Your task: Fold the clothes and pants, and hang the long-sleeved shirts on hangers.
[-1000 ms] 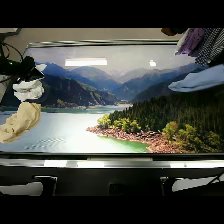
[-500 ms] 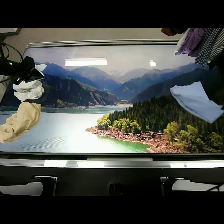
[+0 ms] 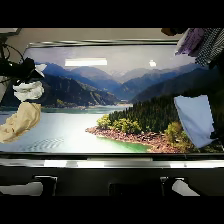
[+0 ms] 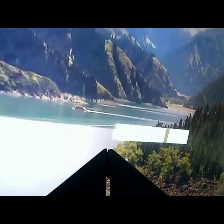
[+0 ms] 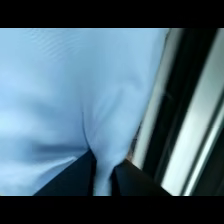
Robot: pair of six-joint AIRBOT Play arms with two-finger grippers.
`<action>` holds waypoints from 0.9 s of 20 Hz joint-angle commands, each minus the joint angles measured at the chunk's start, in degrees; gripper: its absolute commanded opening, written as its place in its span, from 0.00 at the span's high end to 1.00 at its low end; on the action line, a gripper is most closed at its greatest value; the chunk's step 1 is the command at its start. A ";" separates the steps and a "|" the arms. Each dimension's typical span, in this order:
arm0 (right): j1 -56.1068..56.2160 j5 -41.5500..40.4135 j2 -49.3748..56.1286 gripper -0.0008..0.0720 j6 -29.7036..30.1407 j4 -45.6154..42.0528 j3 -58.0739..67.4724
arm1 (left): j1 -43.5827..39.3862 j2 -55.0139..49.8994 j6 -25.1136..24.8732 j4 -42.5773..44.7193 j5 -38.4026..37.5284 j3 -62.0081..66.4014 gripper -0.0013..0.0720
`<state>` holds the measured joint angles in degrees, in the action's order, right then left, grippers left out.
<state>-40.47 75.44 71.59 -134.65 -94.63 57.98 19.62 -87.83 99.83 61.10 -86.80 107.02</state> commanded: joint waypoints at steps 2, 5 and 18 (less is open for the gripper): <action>-0.02 3.67 -1.81 0.93 -2.56 -7.19 -4.31 | -0.07 -0.04 0.02 0.00 -0.26 -0.02 0.95; -0.02 6.19 -1.81 0.92 -2.54 -9.05 -4.44 | -0.07 -0.09 0.00 0.00 -0.24 -0.02 0.95; 3.85 -9.09 -3.80 0.70 26.01 16.65 16.11 | -0.74 -0.20 -3.43 0.15 -0.87 -0.02 0.95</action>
<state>-39.35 76.47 68.45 -121.73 -95.44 66.22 19.38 -88.01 98.87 61.12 -87.44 107.02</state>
